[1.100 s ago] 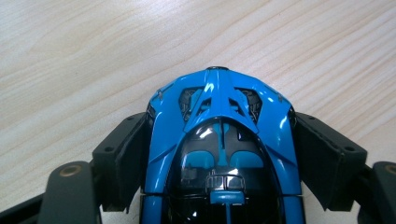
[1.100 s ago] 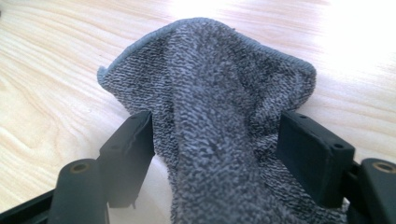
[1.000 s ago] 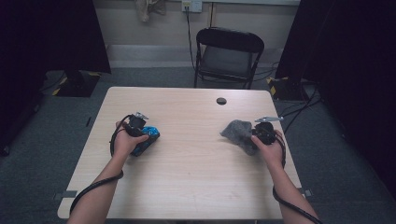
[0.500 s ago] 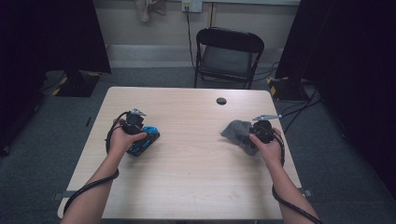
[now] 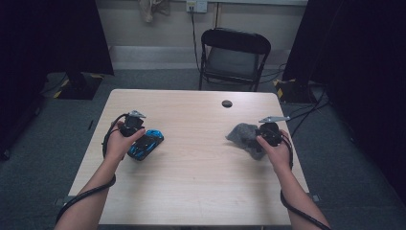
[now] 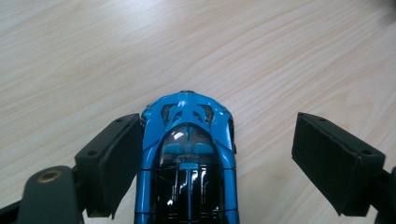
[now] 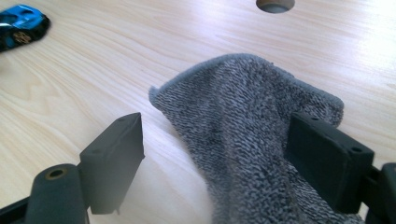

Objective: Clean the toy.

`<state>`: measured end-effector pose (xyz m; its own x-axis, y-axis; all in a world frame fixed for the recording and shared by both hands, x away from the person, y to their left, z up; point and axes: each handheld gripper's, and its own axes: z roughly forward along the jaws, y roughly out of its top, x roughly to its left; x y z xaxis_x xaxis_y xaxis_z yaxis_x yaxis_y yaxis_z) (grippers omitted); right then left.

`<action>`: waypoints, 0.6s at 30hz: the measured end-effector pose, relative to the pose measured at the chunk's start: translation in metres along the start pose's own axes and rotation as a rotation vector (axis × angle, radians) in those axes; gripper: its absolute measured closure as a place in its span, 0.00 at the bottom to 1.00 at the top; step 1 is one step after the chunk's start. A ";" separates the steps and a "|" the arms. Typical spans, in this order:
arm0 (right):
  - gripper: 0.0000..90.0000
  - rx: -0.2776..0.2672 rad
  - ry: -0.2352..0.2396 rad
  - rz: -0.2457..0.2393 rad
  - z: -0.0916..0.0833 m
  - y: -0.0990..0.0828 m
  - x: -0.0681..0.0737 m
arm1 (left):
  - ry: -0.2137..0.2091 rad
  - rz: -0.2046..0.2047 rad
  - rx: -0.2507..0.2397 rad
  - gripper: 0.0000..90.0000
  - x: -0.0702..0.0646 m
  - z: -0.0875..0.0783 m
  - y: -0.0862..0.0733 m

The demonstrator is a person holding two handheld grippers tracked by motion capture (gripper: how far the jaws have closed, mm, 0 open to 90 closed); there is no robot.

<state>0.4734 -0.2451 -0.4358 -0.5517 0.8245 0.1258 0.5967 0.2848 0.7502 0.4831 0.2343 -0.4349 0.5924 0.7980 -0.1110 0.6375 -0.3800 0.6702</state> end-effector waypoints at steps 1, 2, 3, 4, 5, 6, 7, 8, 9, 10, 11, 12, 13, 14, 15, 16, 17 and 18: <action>0.21 -0.003 0.001 -0.002 -0.001 0.000 0.001 | -0.004 -0.002 0.002 0.18 -0.001 -0.001 0.001; 0.21 -0.003 0.001 -0.002 -0.001 0.000 0.001 | -0.004 -0.002 0.002 0.18 -0.001 -0.001 0.001; 0.20 -0.007 0.004 -0.004 -0.004 0.001 0.002 | -0.016 -0.003 -0.003 0.18 -0.005 -0.003 0.001; 0.20 -0.007 0.004 -0.004 -0.004 0.001 0.002 | -0.016 -0.003 -0.003 0.18 -0.005 -0.003 0.001; 0.20 -0.009 0.007 -0.004 -0.006 0.001 0.003 | -0.026 0.013 0.002 0.18 -0.008 -0.005 0.003; 0.20 -0.011 0.010 0.000 -0.008 0.001 0.003 | -0.025 0.010 -0.001 0.18 -0.009 -0.005 0.004; 0.20 -0.019 0.011 0.003 -0.009 0.001 0.004 | -0.033 0.010 -0.006 0.18 -0.010 -0.006 0.004; 0.20 -0.022 0.015 0.003 -0.011 0.001 0.004 | -0.033 0.010 -0.006 0.18 -0.010 -0.006 0.004; 0.20 -0.020 0.019 -0.001 -0.012 0.001 0.005 | -0.035 0.019 -0.012 0.18 -0.013 -0.008 0.006; 0.20 -0.018 0.020 -0.005 -0.013 0.002 0.006 | -0.037 0.022 -0.013 0.18 -0.015 -0.008 0.006; 0.20 -0.020 0.022 -0.009 -0.014 0.002 0.006 | -0.042 0.027 -0.013 0.18 -0.016 -0.008 0.007; 0.20 -0.020 0.022 -0.009 -0.014 0.002 0.006 | -0.042 0.027 -0.013 0.18 -0.016 -0.008 0.007; 0.20 -0.022 0.026 -0.014 -0.016 0.003 0.007 | -0.043 0.028 -0.013 0.18 -0.017 -0.009 0.007; 0.20 -0.025 0.027 -0.017 -0.018 0.004 0.009 | -0.045 0.029 -0.015 0.18 -0.019 -0.009 0.007; 0.20 -0.025 0.031 -0.022 -0.019 0.004 0.011 | -0.054 0.038 -0.016 0.18 -0.021 -0.009 0.008; 0.20 -0.023 0.034 -0.027 -0.020 0.004 0.012 | -0.054 0.038 -0.016 0.18 -0.021 -0.009 0.008; 0.20 -0.026 0.034 -0.030 -0.021 0.004 0.012 | -0.055 0.043 -0.018 0.18 -0.023 -0.010 0.009; 0.20 -0.026 0.034 -0.030 -0.021 0.004 0.012 | -0.057 0.044 -0.020 0.18 -0.024 -0.009 0.009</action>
<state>0.4568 -0.2439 -0.4175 -0.5888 0.7987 0.1243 0.5642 0.2960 0.7707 0.4700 0.2156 -0.4192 0.6473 0.7523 -0.1224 0.6002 -0.4042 0.6902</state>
